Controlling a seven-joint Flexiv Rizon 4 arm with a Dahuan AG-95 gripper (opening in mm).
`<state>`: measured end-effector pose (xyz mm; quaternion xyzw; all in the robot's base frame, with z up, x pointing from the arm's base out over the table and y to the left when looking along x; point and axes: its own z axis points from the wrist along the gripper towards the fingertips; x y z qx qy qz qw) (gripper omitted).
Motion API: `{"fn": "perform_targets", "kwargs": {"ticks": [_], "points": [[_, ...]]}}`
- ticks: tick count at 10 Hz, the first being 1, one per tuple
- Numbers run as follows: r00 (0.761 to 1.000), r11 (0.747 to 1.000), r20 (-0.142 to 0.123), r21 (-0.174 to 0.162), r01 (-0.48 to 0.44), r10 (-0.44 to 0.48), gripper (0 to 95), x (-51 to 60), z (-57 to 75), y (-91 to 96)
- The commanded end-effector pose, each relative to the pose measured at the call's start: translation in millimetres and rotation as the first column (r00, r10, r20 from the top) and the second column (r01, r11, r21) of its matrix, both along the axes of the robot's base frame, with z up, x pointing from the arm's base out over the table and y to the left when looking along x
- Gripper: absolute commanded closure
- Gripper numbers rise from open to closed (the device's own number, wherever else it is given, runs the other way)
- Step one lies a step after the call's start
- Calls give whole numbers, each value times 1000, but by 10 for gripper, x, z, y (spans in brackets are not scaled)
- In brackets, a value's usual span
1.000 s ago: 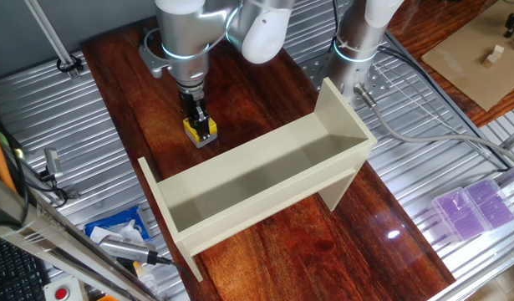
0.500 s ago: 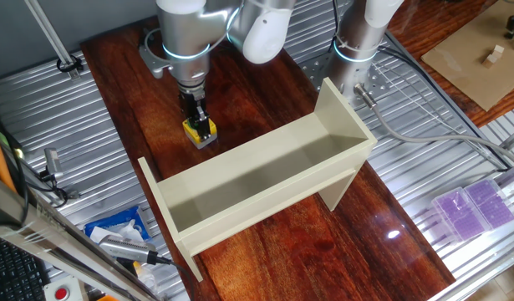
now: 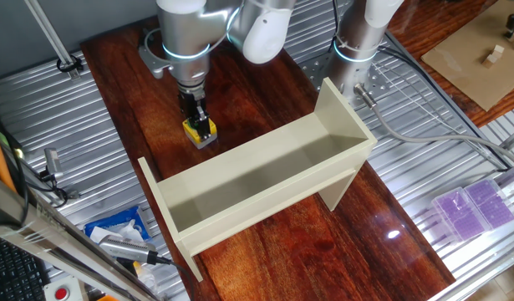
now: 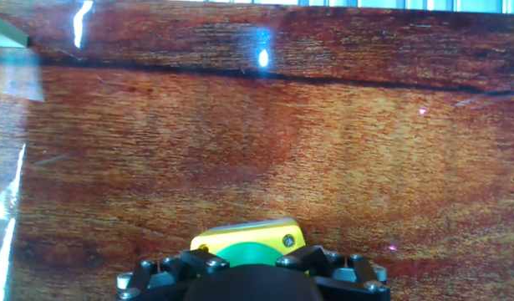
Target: Take the object down from the shelf
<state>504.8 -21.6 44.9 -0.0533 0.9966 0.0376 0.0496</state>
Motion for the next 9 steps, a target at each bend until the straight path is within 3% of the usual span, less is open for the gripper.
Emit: {"fn": "perform_targets", "kwargs": {"ticks": [1, 4, 7, 8, 9], "points": [[1000, 1000, -5, -5, -11, 11, 190, -19, 77, 7], [999, 1000, -13, -6, -31, 31, 190, -56, 248, 12], [998, 998, -27, -8, -60, 59, 190, -168, 531, -36], [997, 997, -40, -8, -72, 72, 380, -239, 643, -89], [994, 996, -62, -8, -89, 88, 950, -239, 643, -89]]}}
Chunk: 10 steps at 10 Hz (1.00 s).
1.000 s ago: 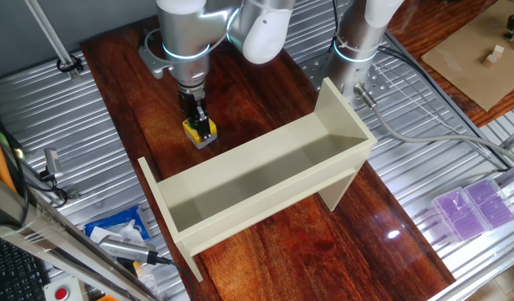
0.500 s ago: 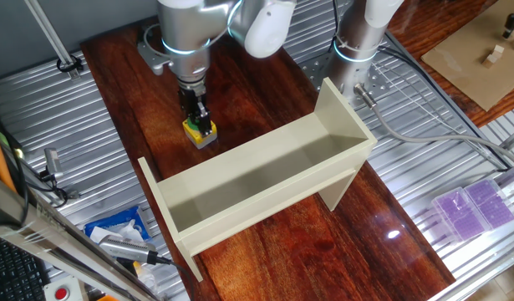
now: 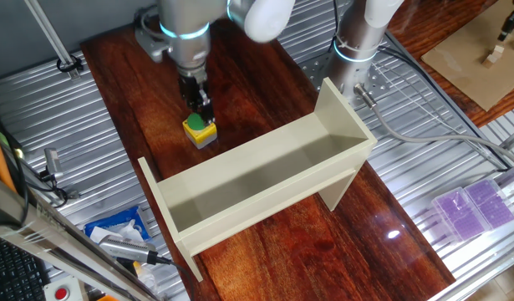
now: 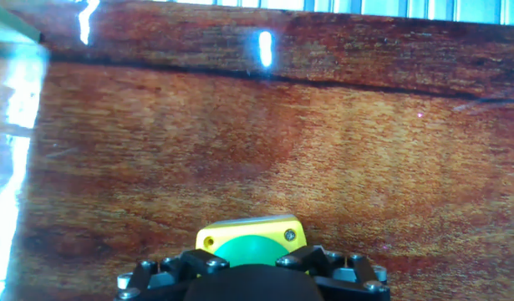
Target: Take the object down from the shelf
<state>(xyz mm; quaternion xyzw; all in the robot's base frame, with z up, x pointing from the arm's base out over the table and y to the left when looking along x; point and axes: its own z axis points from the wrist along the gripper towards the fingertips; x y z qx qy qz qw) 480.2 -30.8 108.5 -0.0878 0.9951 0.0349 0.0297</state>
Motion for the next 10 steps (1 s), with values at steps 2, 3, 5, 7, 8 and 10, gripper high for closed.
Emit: {"fn": "perform_targets", "kwargs": {"ticks": [2, 3, 5, 7, 8, 10], "points": [[998, 999, -31, 3, -46, 46, 950, 8, 7, 4], [998, 999, -30, 3, -48, 48, 950, 8, 7, 4], [998, 999, -29, 2, -47, 47, 950, 8, 7, 4], [999, 999, -29, 1, -42, 42, 950, 8, 7, 4], [999, 999, -30, 1, -36, 36, 950, 8, 7, 4], [999, 999, -31, -1, -35, 35, 950, 8, 7, 4]]}}
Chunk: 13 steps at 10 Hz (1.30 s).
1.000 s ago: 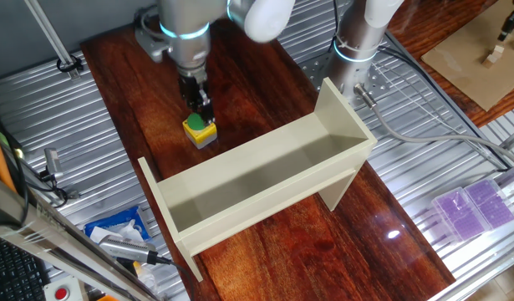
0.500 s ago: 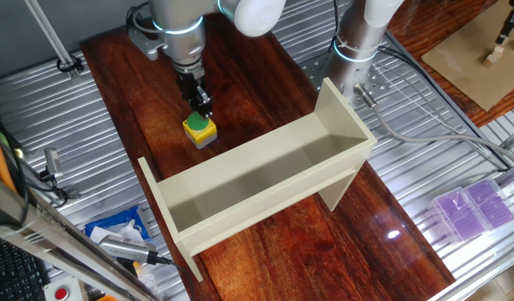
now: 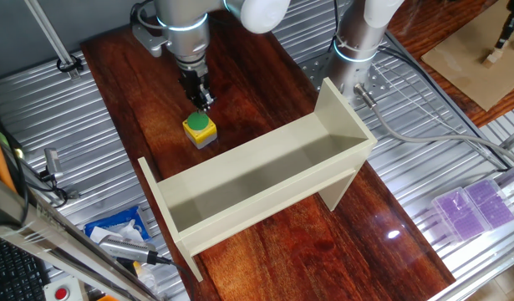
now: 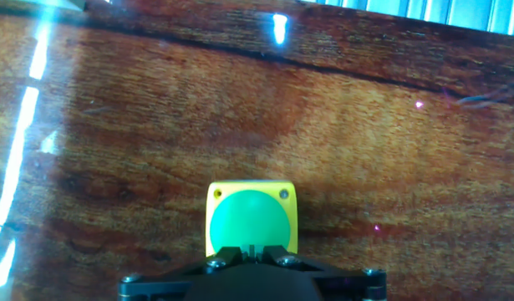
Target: Take the object down from the shelf
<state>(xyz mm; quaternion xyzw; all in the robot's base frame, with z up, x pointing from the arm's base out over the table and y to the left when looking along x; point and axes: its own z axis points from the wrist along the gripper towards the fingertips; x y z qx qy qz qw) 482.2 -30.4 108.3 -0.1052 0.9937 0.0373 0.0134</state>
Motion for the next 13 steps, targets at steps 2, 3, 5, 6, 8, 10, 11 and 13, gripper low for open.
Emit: {"fn": "perform_targets", "kwargs": {"ticks": [2, 3, 5, 6, 8, 10, 11, 13], "points": [[1000, 1000, 1, -5, -10, 10, 950, -13, 9, -32], [999, 999, 2, -4, -32, 32, 950, 1, 7, -130], [997, 997, 5, -3, -78, 78, 950, 64, -34, -338], [993, 993, 9, -1, -119, 119, 950, 124, -90, -522], [990, 991, 12, 1, -137, 137, 950, 131, -107, -563], [991, 991, 7, 0, -136, 136, 950, 131, -107, -563], [992, 992, 3, -5, -124, 124, 950, 131, -107, -563], [993, 993, -1, -9, -118, 118, 950, 131, -107, -563]]}}
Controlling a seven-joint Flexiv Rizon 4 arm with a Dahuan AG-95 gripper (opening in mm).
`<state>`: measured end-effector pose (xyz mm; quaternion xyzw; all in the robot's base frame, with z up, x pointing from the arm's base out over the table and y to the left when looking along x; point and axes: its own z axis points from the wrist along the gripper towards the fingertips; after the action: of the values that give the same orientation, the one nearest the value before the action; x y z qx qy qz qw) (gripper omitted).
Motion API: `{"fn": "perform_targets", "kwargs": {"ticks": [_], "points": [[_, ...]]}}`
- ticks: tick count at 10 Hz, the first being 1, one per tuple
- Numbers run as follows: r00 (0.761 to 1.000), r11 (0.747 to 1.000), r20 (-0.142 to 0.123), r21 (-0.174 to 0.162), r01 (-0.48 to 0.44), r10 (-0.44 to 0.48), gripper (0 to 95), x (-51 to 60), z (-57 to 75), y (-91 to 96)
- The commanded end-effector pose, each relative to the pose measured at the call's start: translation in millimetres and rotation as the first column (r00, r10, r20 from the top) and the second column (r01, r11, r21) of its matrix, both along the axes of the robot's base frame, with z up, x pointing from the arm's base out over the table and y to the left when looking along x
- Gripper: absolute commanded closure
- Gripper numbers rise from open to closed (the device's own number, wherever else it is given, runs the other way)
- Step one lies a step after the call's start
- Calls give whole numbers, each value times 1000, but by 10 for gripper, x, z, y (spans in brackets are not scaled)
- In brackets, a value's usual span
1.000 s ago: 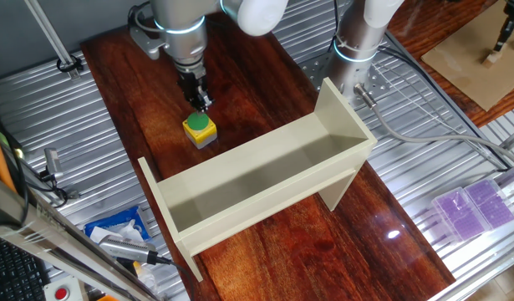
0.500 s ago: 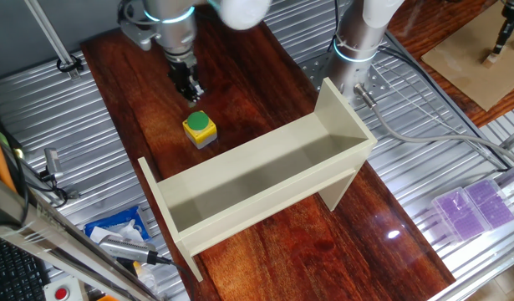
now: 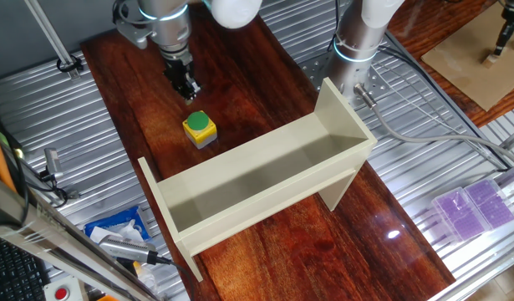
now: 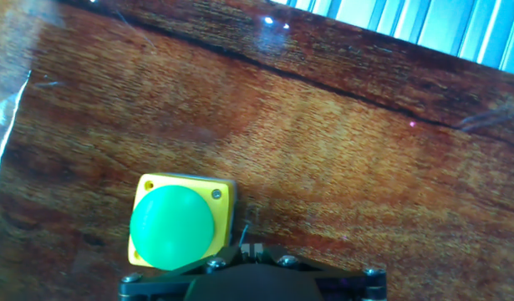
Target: Take the object down from the shelf
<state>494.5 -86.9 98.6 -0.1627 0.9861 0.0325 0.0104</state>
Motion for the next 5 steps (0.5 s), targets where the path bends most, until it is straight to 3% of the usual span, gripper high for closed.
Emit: {"fn": "perform_targets", "kwargs": {"ticks": [1, 5], "points": [[1000, 1000, -3, 1, -19, 19, 950, 11, -37, -39], [995, 995, -21, -18, -101, 101, 950, 33, -257, -304]]}}
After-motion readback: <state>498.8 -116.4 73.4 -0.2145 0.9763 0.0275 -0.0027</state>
